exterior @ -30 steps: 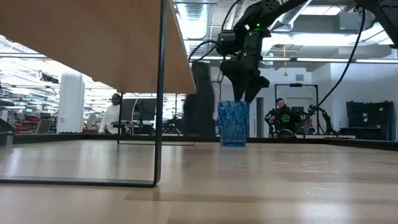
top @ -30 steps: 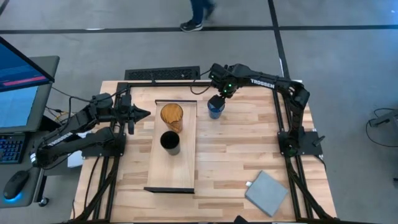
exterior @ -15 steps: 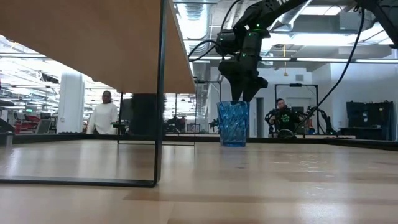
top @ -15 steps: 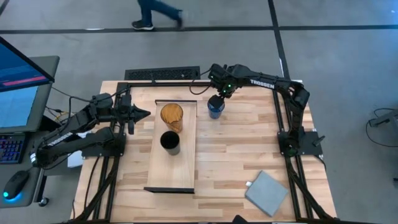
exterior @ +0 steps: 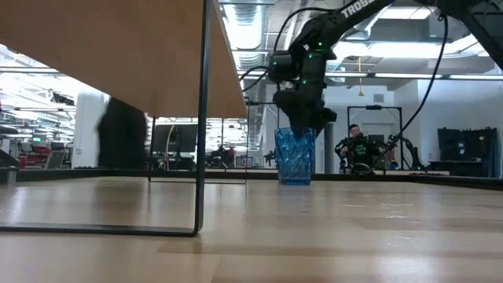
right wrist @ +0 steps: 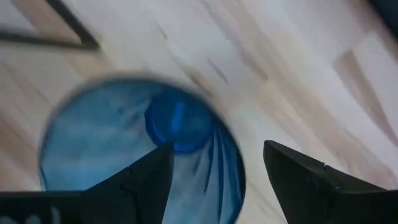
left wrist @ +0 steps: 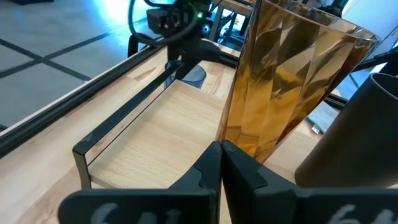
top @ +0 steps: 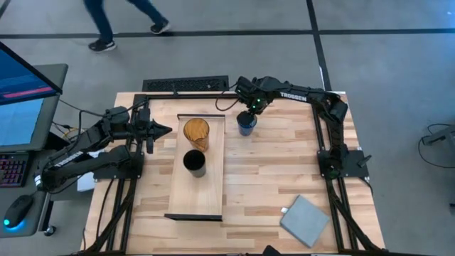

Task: Stack small to large cups/mugs on shelf
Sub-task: Put the blue cup on the shelf

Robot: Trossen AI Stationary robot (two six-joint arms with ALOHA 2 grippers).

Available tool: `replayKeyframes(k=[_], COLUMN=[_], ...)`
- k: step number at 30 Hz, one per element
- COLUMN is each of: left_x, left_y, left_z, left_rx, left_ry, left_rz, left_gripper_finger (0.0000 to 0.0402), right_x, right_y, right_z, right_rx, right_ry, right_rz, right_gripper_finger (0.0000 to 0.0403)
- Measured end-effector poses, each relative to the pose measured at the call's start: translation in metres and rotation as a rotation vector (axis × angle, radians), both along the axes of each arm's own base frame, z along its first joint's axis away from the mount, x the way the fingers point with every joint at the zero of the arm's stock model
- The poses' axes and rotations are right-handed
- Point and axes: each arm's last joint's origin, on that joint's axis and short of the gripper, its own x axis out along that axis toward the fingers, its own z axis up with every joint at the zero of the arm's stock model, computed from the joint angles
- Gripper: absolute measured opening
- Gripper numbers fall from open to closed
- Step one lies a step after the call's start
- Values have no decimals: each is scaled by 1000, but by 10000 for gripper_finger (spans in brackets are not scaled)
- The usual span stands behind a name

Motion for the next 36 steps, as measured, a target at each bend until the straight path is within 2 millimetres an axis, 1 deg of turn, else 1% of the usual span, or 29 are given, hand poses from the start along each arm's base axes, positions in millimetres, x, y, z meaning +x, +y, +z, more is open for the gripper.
replayKeyframes(k=[5, 7, 9, 12, 19, 20, 21, 25, 27, 30, 32, 36], left_x=[0, 0, 0, 0, 0, 0, 0, 0, 0, 0, 0, 0], left_y=[0, 0, 0, 0, 1, 1, 1, 1, 1, 1, 1, 2], left_z=[0, 0, 0, 0, 0, 0, 0, 0, 0, 0, 0, 0], left_rx=[0, 0, -1, -5, -2, -2, -1, -1, 0, 4, 6, 18], left_ry=[1, 2, 2, 2, 4, 5, 5, 5, 5, 7, 8, 12], left_rz=[2, 4, 4, 6, 21, 24, 25, 28, 30, 34, 41, 48], left_gripper_finger=[0, 0, 0, 0, 0, 0, 0, 0, 0, 0, 0, 0], right_x=[4, 3, 1, 0, 0, 0, 0, 2, 4, 5, 5, 2], right_y=[-1, -1, -3, -2, -2, -2, -2, 1, 5, 15, 23, 45], right_z=[1, 1, 1, 1, 1, 1, 2, 2, 3, 6, 13, 34], right_rx=[-20, -17, -9, -7, -13, -16, -17, -19, -22, -13, -8, 7], right_ry=[-36, -33, -20, -13, -14, -17, -19, -16, -17, -13, -6, 26], right_rz=[8, 0, -12, -10, 20, 33, 43, 40, 66, 98, 118, 168], right_gripper_finger=[267, 256, 235, 186, 37, 21, 15, 17, 11, 12, 12, 10])
